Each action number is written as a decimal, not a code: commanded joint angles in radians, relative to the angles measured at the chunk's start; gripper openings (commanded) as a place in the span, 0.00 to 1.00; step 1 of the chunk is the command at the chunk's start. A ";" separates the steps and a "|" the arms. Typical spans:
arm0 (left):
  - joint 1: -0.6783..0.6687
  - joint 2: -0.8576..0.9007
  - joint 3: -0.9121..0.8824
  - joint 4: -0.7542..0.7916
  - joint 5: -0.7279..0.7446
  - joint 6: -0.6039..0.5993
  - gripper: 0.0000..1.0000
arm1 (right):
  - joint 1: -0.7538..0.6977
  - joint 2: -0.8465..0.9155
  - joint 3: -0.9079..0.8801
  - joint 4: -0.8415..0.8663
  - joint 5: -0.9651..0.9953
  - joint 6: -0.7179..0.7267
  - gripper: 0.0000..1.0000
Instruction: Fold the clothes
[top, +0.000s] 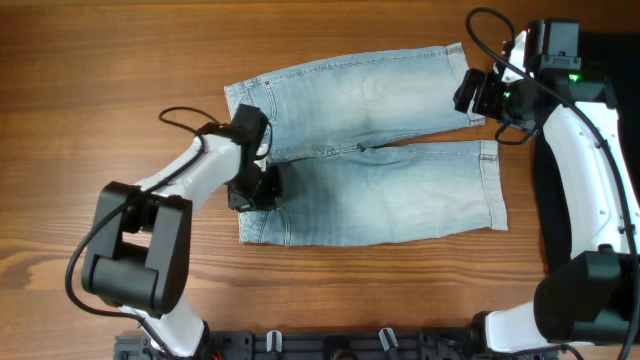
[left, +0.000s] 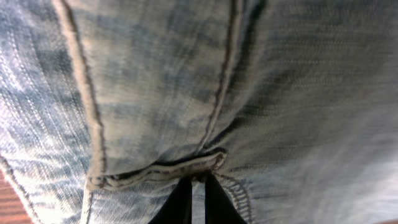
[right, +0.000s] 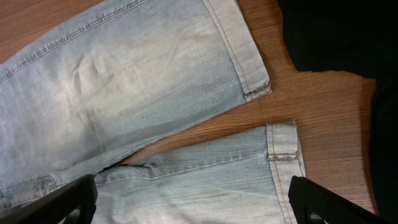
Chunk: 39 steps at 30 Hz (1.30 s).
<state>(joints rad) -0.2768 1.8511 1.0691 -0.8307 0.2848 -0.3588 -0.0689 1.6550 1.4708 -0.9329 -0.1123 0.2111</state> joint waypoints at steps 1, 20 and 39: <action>0.116 0.066 -0.091 0.072 -0.138 -0.013 0.08 | 0.000 0.008 0.008 0.005 -0.015 0.001 0.99; 0.189 -0.421 0.048 0.084 0.021 -0.020 0.06 | 0.000 0.008 0.008 0.092 -0.067 0.001 1.00; 0.189 -0.373 0.047 -0.063 -0.184 -0.069 0.08 | 0.003 0.036 -0.424 0.059 -0.081 0.208 0.04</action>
<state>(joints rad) -0.0860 1.4422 1.1069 -0.8551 0.0250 -0.4061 -0.0689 1.6718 1.0843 -0.9127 -0.1398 0.3878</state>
